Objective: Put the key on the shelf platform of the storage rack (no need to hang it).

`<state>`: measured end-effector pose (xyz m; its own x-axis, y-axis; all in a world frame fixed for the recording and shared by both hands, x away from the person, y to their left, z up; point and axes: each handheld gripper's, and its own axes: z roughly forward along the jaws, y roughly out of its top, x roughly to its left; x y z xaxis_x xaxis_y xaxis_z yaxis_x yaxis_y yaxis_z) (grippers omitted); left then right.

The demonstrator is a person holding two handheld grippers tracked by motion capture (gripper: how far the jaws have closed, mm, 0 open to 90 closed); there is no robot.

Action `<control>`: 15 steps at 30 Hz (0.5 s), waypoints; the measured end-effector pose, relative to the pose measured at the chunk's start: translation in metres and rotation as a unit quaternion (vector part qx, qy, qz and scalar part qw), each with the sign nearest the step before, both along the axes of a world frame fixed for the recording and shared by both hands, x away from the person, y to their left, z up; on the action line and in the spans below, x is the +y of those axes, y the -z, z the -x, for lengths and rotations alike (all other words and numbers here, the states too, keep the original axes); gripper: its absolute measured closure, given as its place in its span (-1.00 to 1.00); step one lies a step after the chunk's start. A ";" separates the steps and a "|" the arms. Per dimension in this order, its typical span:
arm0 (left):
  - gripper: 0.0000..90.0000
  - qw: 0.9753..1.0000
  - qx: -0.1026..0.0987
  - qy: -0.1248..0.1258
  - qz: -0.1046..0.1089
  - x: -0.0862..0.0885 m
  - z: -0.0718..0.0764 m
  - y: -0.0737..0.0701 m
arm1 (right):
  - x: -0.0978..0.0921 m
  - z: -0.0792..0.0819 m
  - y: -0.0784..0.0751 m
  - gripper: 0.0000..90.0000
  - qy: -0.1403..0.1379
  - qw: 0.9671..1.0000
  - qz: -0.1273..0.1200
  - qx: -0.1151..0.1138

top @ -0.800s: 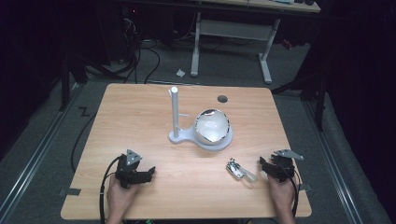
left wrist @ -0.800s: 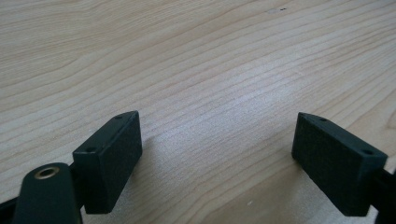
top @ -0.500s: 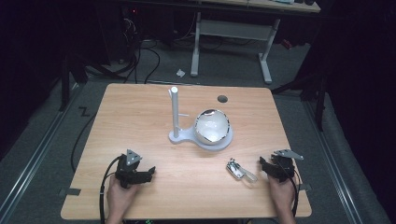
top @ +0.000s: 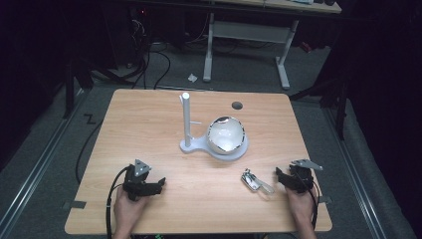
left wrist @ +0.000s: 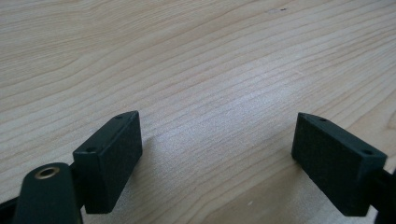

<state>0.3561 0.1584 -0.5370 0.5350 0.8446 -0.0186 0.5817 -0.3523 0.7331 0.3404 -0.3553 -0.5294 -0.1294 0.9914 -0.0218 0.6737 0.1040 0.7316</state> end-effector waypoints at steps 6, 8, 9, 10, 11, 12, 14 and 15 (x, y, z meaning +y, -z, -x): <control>-0.63 1.000 0.000 0.000 0.000 0.000 0.000 0.000 | 0.001 0.000 -0.001 0.01 -0.005 1.000 -0.001 0.006; -0.63 1.000 0.000 0.000 0.000 0.000 0.000 0.000 | 0.003 0.000 -0.002 0.03 -0.010 1.000 -0.001 0.009; -0.63 1.000 0.000 0.000 0.000 0.000 0.000 0.000 | 0.003 0.001 -0.002 0.04 -0.010 1.000 0.000 0.010; -0.63 1.000 0.000 0.000 0.000 0.000 0.000 0.000 | 0.004 0.001 -0.002 0.04 -0.011 1.000 -0.001 0.010; -0.63 1.000 0.000 0.000 0.000 0.000 0.000 0.000 | 0.004 0.001 -0.003 0.06 -0.014 1.000 -0.002 0.011; -0.63 1.000 0.000 0.000 0.000 0.000 0.000 0.000 | 0.004 0.001 -0.003 0.06 -0.014 1.000 -0.002 0.011; -0.63 1.000 0.000 0.000 0.000 0.000 0.000 0.000 | 0.004 0.002 -0.003 0.08 -0.018 1.000 -0.007 0.012; -0.63 1.000 0.000 0.000 0.000 0.000 0.000 0.000 | 0.005 0.003 -0.004 0.09 -0.020 1.000 -0.007 0.012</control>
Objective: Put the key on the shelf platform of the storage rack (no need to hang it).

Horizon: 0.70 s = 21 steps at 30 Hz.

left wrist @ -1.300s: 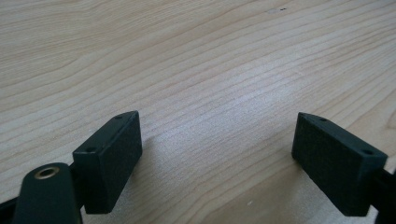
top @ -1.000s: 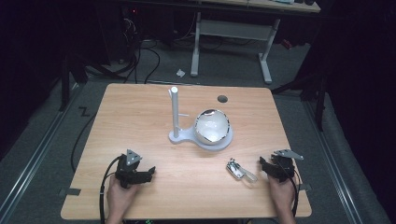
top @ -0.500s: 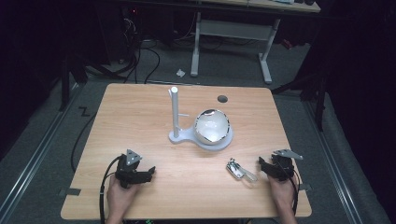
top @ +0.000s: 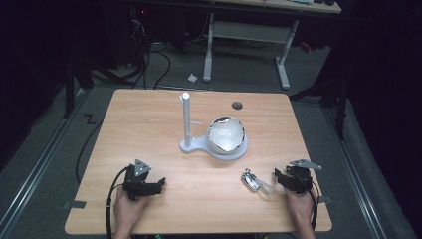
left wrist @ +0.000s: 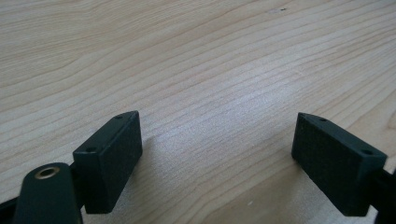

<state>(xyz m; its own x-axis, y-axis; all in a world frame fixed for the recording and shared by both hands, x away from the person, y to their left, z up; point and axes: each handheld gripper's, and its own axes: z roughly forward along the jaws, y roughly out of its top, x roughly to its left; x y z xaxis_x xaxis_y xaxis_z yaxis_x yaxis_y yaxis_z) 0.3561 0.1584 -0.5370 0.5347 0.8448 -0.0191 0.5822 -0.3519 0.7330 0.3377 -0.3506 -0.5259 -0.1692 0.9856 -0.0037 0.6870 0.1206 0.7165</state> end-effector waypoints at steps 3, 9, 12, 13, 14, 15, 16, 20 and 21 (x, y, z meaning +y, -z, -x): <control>-0.63 1.000 0.000 0.000 0.000 0.000 0.000 0.000 | 0.001 0.003 -0.002 0.14 -0.006 1.000 0.000 -0.010; -0.63 1.000 0.000 0.000 0.000 0.000 0.000 0.000 | 0.007 0.011 -0.006 0.23 -0.010 1.000 -0.007 -0.023; -0.63 1.000 0.000 0.000 0.000 0.000 0.000 0.000 | 0.009 0.012 -0.006 0.25 -0.018 1.000 -0.007 -0.021; -0.63 1.000 0.000 0.000 0.000 0.000 0.000 0.000 | 0.010 0.013 -0.006 0.26 -0.021 1.000 -0.008 -0.019; -0.63 1.000 0.000 0.000 0.000 0.000 0.000 0.000 | 0.012 0.014 -0.006 0.29 -0.026 0.999 -0.011 -0.017; -0.63 1.000 0.000 0.000 0.000 0.000 0.000 0.000 | 0.012 0.014 -0.006 0.29 -0.026 0.999 -0.011 -0.017; -0.63 1.000 0.000 0.000 0.000 0.000 0.000 0.000 | 0.012 0.015 -0.006 0.30 -0.028 0.999 -0.012 -0.017; -0.63 1.000 0.000 0.000 0.000 0.000 0.000 0.000 | 0.016 0.017 -0.005 0.33 -0.036 0.999 -0.018 -0.011; -0.63 1.000 0.000 0.000 0.000 0.000 0.000 0.000 | 0.016 0.017 -0.005 0.33 -0.037 0.999 -0.019 -0.011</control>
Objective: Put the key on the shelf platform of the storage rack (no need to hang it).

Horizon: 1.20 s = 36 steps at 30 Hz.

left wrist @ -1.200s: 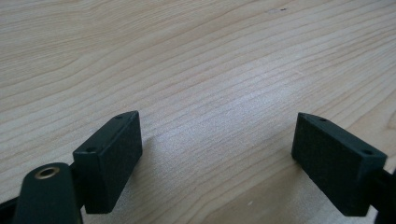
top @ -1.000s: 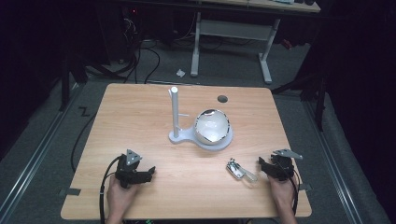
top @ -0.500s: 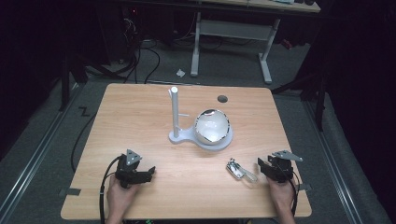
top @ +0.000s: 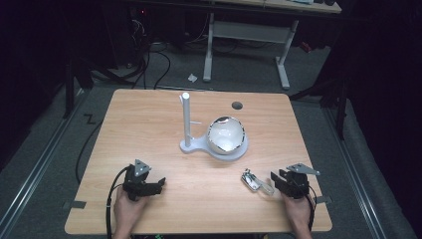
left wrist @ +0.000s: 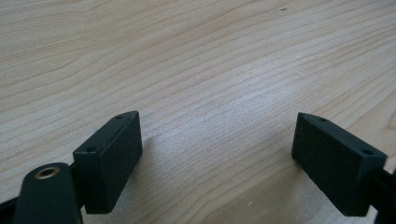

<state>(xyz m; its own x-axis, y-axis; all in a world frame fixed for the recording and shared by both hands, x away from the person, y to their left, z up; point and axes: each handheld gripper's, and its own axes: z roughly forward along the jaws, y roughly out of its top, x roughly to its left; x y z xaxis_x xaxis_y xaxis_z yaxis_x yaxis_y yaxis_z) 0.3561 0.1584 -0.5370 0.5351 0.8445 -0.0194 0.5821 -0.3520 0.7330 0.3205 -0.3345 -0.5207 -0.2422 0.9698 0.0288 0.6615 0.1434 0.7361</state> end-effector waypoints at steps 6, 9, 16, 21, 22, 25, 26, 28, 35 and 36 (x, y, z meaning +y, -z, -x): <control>-0.63 1.000 0.000 0.000 0.000 0.000 0.000 0.000 | 0.003 0.004 -0.004 0.36 -0.012 1.000 -0.012 -0.001; -0.63 1.000 0.000 0.000 0.000 0.000 0.000 0.000 | 0.006 0.007 -0.007 0.39 -0.024 0.999 -0.026 -0.008; -0.63 1.000 0.000 0.000 0.000 0.000 0.000 0.000 | 0.016 0.009 -0.012 0.40 -0.048 0.998 -0.030 -0.010; -0.63 1.000 0.000 0.000 0.000 0.000 0.000 0.000 | 0.024 0.010 -0.016 0.40 -0.065 0.997 -0.031 -0.016; -0.63 1.000 0.000 0.000 0.000 0.000 0.000 0.000 | 0.026 0.010 -0.017 0.40 -0.070 0.997 -0.030 -0.018; -0.63 1.000 0.000 0.000 0.000 0.000 0.000 0.000 | 0.031 0.010 -0.020 0.40 -0.081 0.996 -0.026 -0.021; -0.63 1.000 0.000 0.000 0.000 0.000 0.000 0.000 | 0.033 0.010 -0.021 0.40 -0.086 0.996 -0.026 -0.021; -0.63 1.000 0.000 0.000 0.000 0.000 0.000 0.000 | 0.037 0.010 -0.023 0.40 -0.092 0.995 -0.025 -0.019; -0.63 1.000 0.000 0.000 0.000 0.000 0.000 0.000 | 0.049 0.006 -0.023 0.38 -0.116 0.993 -0.013 -0.007; -0.63 1.000 0.000 0.000 0.000 0.000 0.000 0.000 | 0.052 0.005 -0.022 0.37 -0.122 0.993 -0.007 -0.002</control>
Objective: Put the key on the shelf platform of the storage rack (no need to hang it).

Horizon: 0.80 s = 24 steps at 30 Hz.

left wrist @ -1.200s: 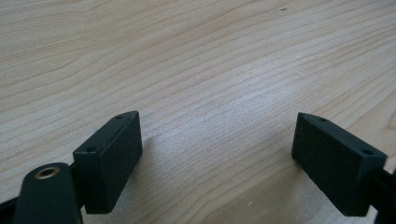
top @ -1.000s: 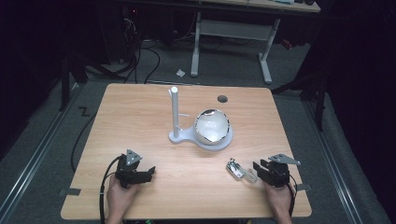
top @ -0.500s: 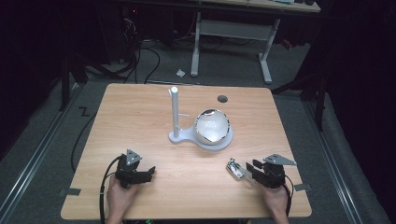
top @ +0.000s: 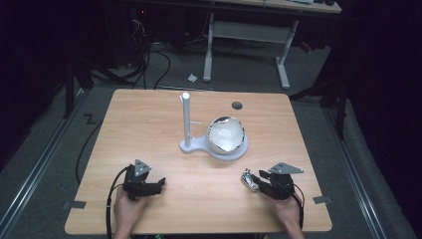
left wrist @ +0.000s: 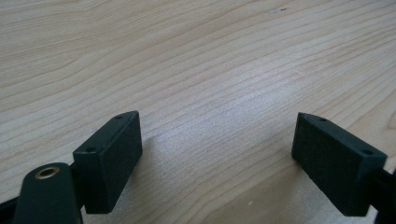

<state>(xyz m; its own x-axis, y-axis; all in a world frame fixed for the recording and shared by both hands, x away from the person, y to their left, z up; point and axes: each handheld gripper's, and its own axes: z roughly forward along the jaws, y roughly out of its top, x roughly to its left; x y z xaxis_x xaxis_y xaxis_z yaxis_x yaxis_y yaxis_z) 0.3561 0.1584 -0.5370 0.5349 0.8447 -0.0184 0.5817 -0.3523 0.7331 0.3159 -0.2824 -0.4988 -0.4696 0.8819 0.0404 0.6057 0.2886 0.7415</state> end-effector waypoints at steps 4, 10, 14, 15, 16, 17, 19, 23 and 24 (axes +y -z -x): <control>-0.63 1.000 0.000 0.000 0.000 0.000 0.000 0.000 | 0.002 -0.004 0.003 0.36 -0.003 1.000 0.009 0.010; -0.63 1.000 0.000 0.000 0.000 0.000 0.000 0.000 | 0.007 -0.009 0.007 0.33 -0.004 1.000 0.021 0.022; -0.63 1.000 0.000 0.000 0.000 0.000 0.000 0.000 | 0.008 -0.012 0.009 0.31 -0.007 0.999 0.027 0.025; -0.63 1.000 0.000 0.000 0.000 0.000 0.000 0.000 | 0.009 -0.012 0.010 0.31 -0.006 0.999 0.027 0.027; -0.63 1.000 0.000 0.000 0.000 0.000 0.000 0.000 | 0.010 -0.013 0.011 0.31 -0.006 0.999 0.031 0.029; -0.63 1.000 0.000 0.000 0.000 0.000 0.000 0.000 | 0.010 -0.014 0.012 0.31 -0.006 0.999 0.038 0.031; -0.63 1.000 0.000 0.000 0.001 0.000 0.000 0.000 | 0.011 -0.015 0.013 0.32 -0.006 0.999 0.039 0.031; -0.63 1.000 0.000 0.000 0.000 0.000 0.000 0.000 | 0.011 -0.016 0.014 0.46 -0.009 0.999 0.032 0.034; -0.63 1.000 0.000 0.000 0.000 0.000 0.000 0.000 | 0.011 -0.016 0.014 0.49 -0.011 0.999 0.031 0.034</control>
